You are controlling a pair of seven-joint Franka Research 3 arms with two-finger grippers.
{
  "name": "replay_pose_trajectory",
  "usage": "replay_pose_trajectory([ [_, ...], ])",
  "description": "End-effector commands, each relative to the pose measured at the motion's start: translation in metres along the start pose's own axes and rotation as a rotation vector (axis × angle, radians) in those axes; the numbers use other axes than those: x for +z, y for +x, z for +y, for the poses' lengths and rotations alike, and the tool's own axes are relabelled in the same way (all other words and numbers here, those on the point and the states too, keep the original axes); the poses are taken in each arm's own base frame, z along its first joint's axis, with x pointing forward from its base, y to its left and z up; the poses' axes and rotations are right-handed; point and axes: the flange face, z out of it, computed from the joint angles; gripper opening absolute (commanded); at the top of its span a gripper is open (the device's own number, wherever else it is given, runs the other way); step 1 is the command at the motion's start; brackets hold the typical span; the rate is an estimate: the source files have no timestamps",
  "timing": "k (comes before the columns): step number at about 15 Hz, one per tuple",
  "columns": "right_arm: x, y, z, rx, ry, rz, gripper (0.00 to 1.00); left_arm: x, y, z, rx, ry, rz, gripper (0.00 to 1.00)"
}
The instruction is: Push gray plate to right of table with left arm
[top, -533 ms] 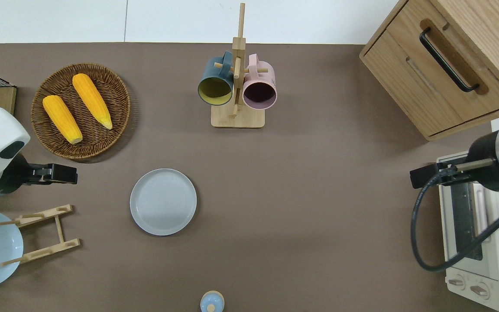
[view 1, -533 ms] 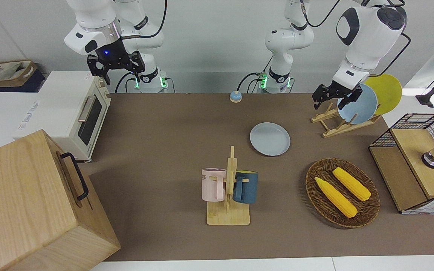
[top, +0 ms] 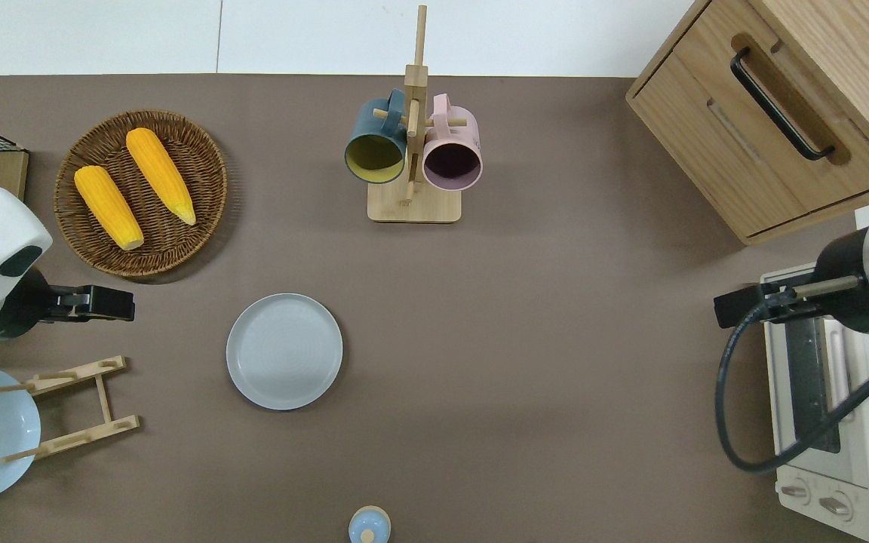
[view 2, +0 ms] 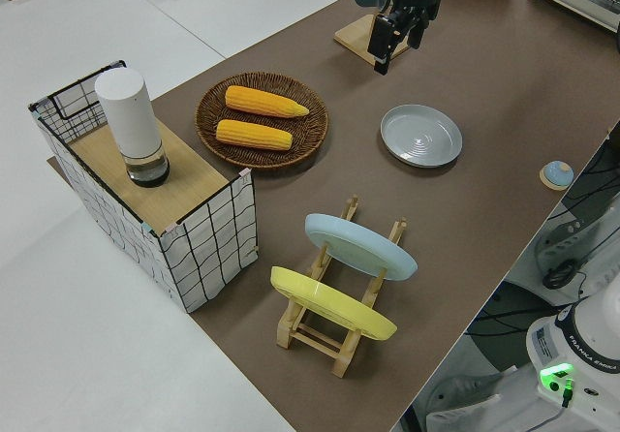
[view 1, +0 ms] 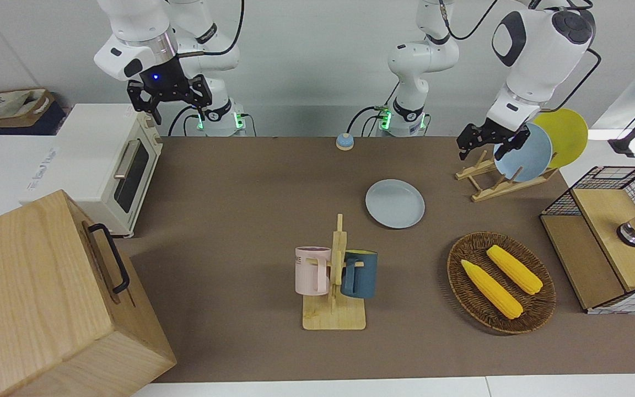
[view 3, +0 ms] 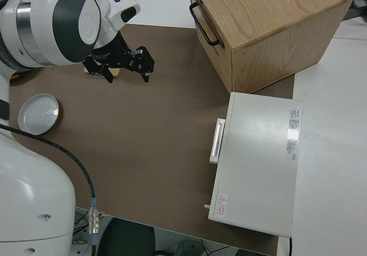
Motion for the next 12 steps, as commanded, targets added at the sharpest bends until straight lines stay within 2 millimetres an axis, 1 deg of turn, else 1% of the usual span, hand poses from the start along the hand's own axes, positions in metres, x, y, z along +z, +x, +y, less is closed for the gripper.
replay_pose_trajectory([
  [1,-0.0038,-0.0029,0.0021,0.006,0.010,-0.004,0.983,-0.0010,-0.0055,0.0011,0.000,-0.011,-0.007,1.00],
  [9,-0.0038,-0.0029,0.0022,0.007,0.010,-0.004,0.983,0.0014,-0.0056,0.0034,0.004,-0.011,-0.018,1.00],
  [12,-0.0038,-0.0029,0.0022,0.007,0.010,-0.004,0.983,0.0020,-0.0053,0.0000,-0.002,-0.012,-0.019,1.00],
])
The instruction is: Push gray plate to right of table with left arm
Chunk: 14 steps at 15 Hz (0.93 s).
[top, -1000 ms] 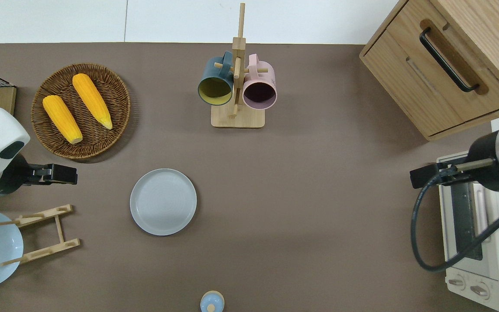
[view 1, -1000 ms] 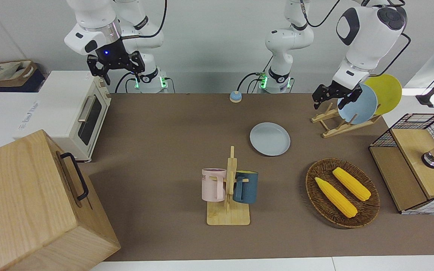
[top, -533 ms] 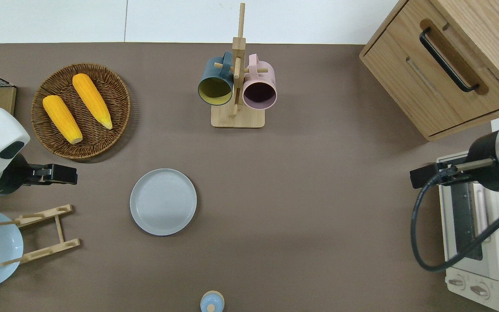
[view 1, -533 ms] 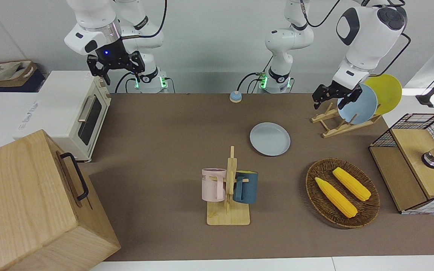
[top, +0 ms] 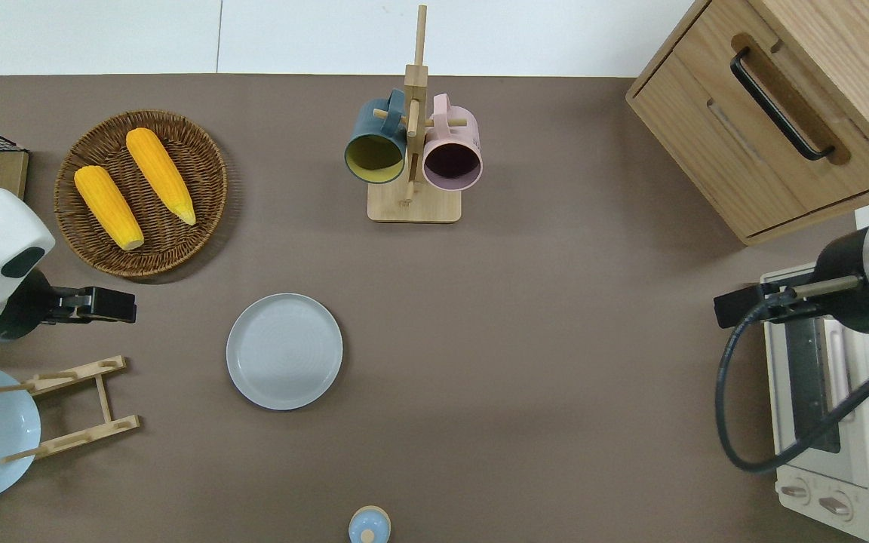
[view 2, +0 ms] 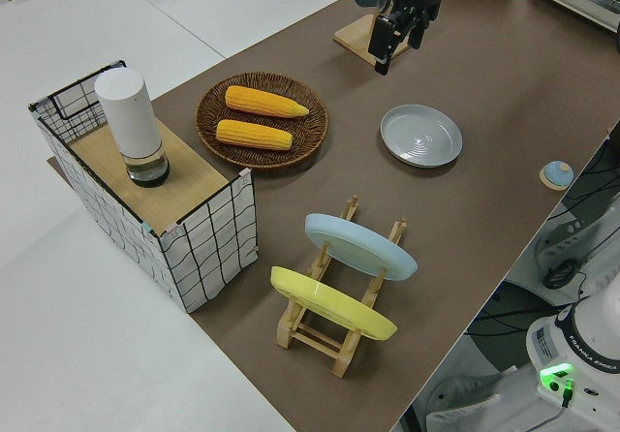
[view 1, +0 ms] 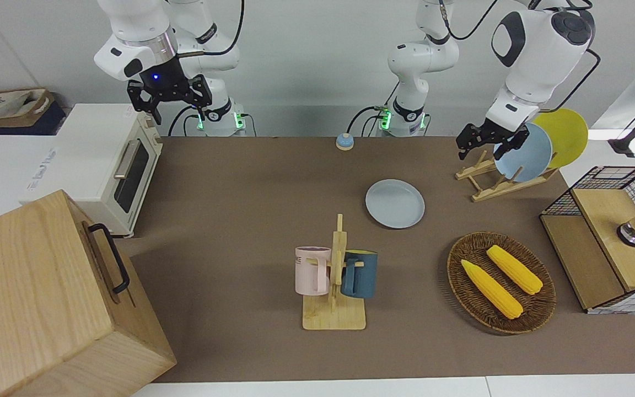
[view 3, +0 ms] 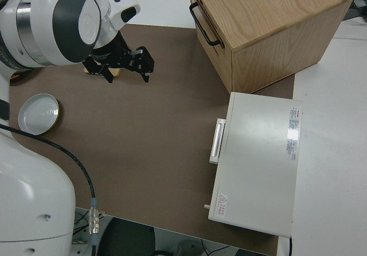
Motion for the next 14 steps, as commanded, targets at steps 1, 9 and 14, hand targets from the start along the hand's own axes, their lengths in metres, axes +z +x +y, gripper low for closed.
replay_pose_trajectory([
  [1,-0.004,-0.003,0.001,0.006,0.010,-0.004,0.983,0.001,-0.005,-0.001,-0.004,-0.012,-0.012,0.99],
  [9,-0.004,-0.003,0.002,0.007,0.010,-0.004,0.983,0.003,-0.005,-0.010,-0.037,-0.053,-0.026,1.00],
  [14,-0.004,-0.003,0.002,0.007,0.010,-0.004,0.983,0.012,-0.006,-0.013,-0.044,-0.053,-0.027,1.00],
])
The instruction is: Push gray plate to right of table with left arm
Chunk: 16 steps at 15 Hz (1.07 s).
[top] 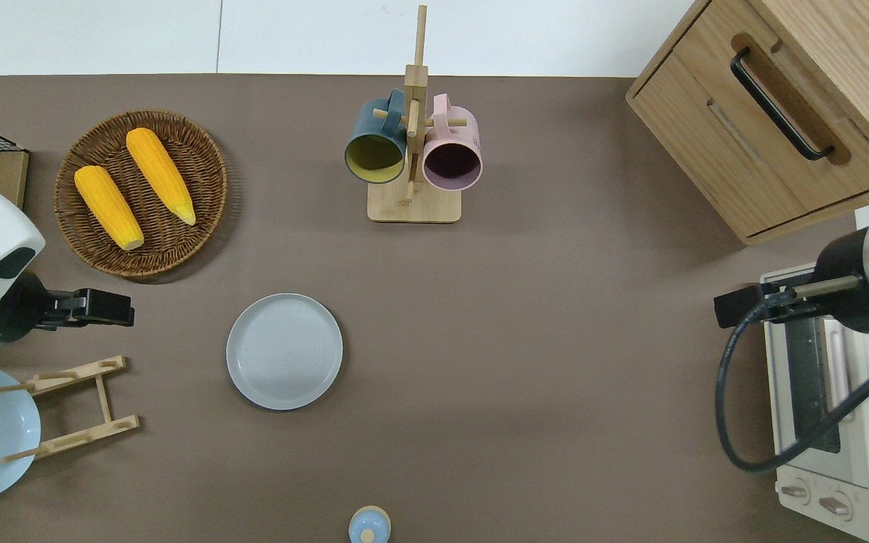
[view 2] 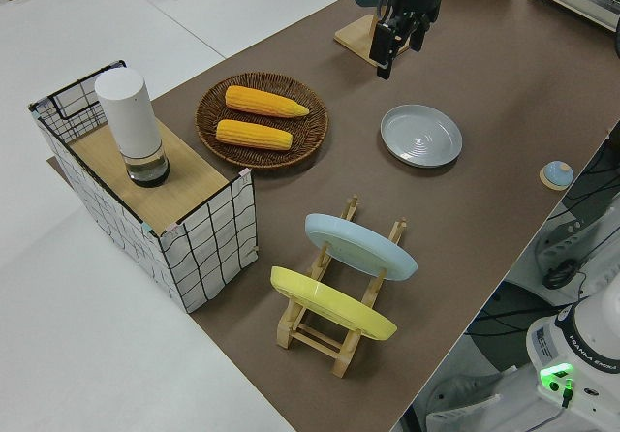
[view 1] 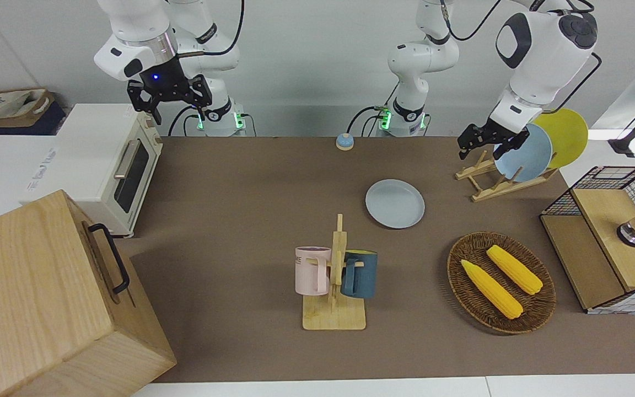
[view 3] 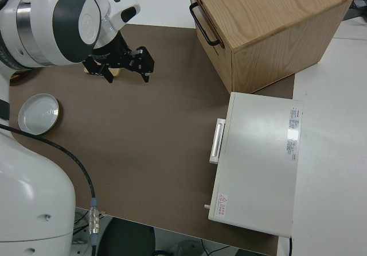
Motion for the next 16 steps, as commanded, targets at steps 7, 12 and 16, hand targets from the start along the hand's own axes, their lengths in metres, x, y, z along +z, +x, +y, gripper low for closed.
replay_pose_trajectory([
  [7,-0.004,-0.003,0.002,0.007,0.010,-0.004,0.983,0.023,-0.005,-0.003,-0.038,-0.020,-0.009,1.00],
  [12,-0.004,-0.003,0.001,0.004,0.010,-0.004,0.983,0.057,-0.005,-0.009,-0.053,-0.017,0.014,1.00],
  [16,-0.004,-0.003,0.002,0.007,0.010,-0.004,0.983,0.079,-0.010,-0.005,-0.065,-0.013,0.013,1.00],
])
